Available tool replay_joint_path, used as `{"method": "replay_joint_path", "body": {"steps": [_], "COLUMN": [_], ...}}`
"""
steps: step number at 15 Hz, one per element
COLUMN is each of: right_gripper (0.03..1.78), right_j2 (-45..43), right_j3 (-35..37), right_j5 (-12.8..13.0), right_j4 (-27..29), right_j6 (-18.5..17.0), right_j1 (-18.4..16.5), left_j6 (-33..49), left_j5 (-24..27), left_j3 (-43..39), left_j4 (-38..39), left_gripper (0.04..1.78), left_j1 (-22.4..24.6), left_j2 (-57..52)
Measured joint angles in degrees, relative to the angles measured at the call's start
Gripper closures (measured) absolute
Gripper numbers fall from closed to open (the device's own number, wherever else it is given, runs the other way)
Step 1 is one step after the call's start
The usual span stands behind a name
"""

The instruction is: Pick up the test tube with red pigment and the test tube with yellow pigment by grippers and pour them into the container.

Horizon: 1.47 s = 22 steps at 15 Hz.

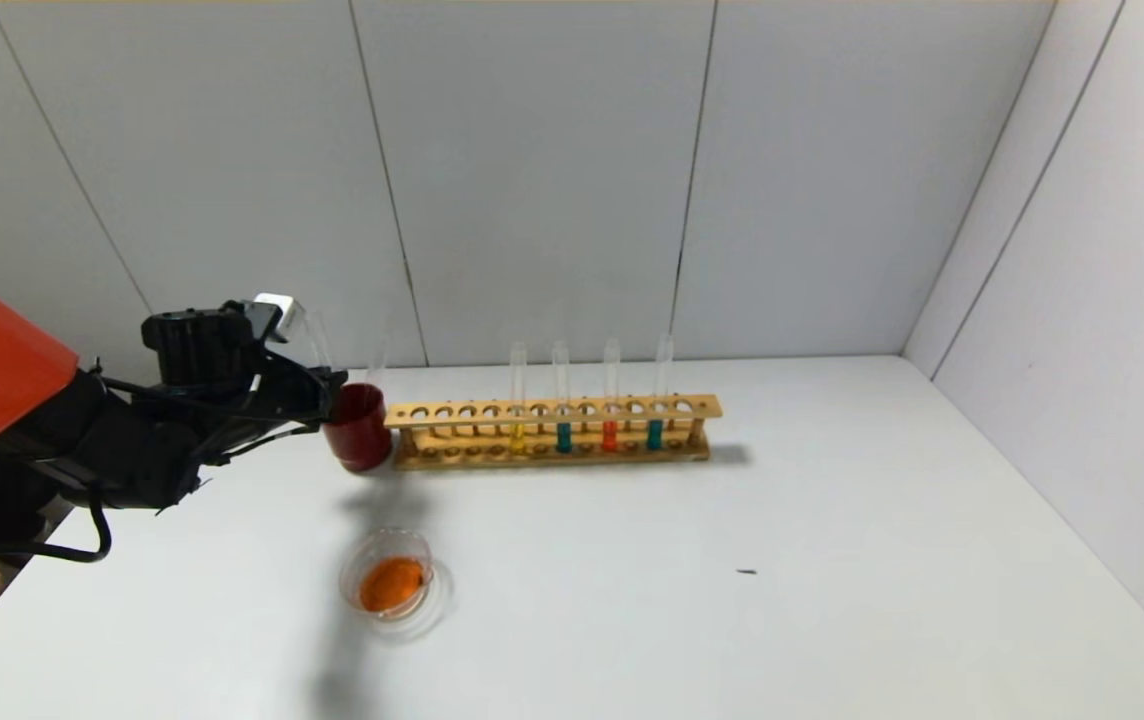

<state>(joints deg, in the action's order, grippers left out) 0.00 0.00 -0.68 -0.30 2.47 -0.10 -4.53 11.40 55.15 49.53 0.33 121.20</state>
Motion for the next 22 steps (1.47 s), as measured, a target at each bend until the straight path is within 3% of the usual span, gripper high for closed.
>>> {"method": "replay_joint_path", "body": {"steps": [2,4,9,12,17,22], "right_gripper": [0.06,0.06,0.06,0.06,0.06,0.06], "right_j2": [0.00,0.00,0.00,0.00,0.00,0.00], "right_j3": [0.00,0.00,0.00,0.00,0.00,0.00], "right_j5": [0.02,0.00,0.00,0.02,0.00,0.00], "right_j4": [0.00,0.00,-0.02,0.00,0.00,0.00], "right_j6": [0.02,0.02,0.00,0.00,0.02,0.02], "right_j1": [0.00,0.00,0.00,0.00,0.00,0.00], "left_j6": [0.00,-0.12,-0.37,-0.41,-0.54,-0.54], "left_j5": [-0.02,-0.10,-0.21,-0.22,-0.24,-0.21], "left_j3": [-0.02,-0.24,-0.77,-1.57,-1.96,-0.30], "left_j4": [0.07,0.11,-0.28,-0.56,-4.41,-15.38], "left_gripper": [1.42,1.22,0.42,0.14,0.07,0.07], "left_j1": [0.00,-0.06,-0.55,-0.71,-0.71,-0.55], "left_j2": [0.41,0.44,-0.74,-2.77,-11.67,-30.07]}}
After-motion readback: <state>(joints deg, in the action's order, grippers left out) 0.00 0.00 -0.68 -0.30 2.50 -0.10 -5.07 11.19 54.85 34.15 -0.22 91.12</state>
